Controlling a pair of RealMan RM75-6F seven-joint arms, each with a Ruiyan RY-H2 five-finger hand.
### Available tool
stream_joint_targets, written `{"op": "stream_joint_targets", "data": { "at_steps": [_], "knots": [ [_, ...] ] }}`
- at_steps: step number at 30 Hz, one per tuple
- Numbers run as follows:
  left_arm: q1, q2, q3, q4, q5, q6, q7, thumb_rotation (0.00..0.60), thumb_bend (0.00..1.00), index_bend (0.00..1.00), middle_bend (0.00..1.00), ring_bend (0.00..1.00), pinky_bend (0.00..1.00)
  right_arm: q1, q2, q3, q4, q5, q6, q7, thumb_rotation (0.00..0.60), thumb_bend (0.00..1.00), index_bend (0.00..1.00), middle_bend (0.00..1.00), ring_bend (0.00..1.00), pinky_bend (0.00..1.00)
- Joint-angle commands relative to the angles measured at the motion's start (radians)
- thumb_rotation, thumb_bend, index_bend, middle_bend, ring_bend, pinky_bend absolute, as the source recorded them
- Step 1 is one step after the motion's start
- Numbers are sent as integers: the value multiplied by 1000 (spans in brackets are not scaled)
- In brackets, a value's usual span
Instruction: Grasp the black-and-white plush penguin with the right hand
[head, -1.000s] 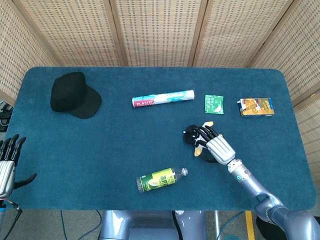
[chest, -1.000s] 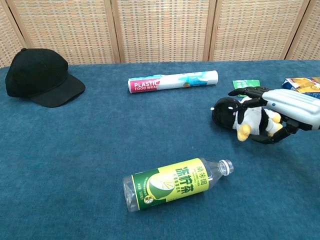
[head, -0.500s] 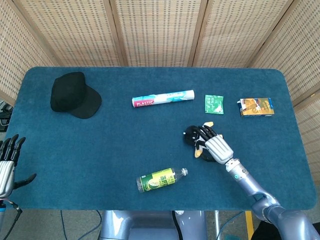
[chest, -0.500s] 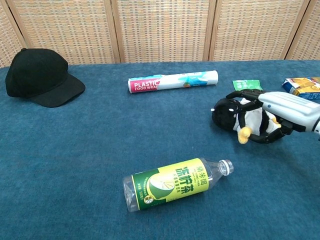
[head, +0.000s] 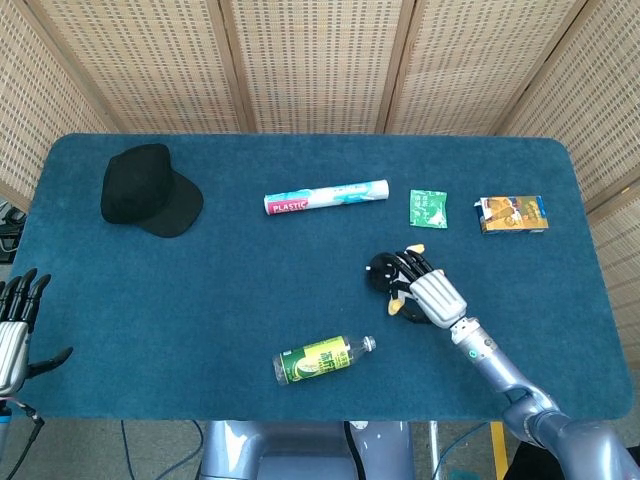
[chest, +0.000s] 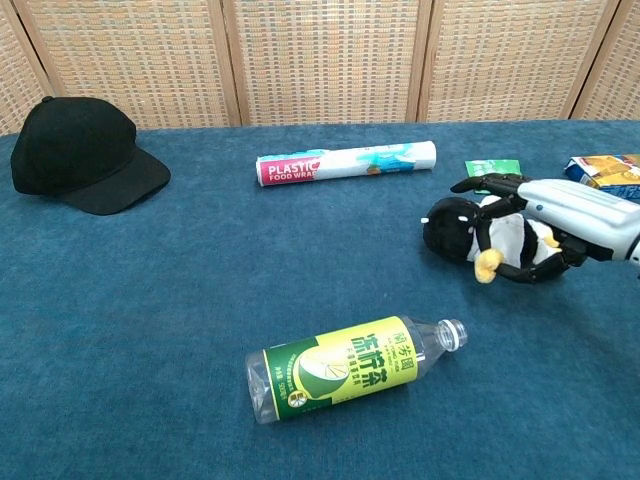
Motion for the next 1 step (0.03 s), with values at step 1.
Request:
{"op": "stream_joint_targets", "data": {
  "at_steps": [1],
  "knots": [
    [2, 2, 1, 2, -1, 1, -5, 600, 4, 0, 0, 0, 0, 3, 4, 1, -11, 2, -3, -7, 600, 539, 619, 157, 0, 90]
  ]
}}
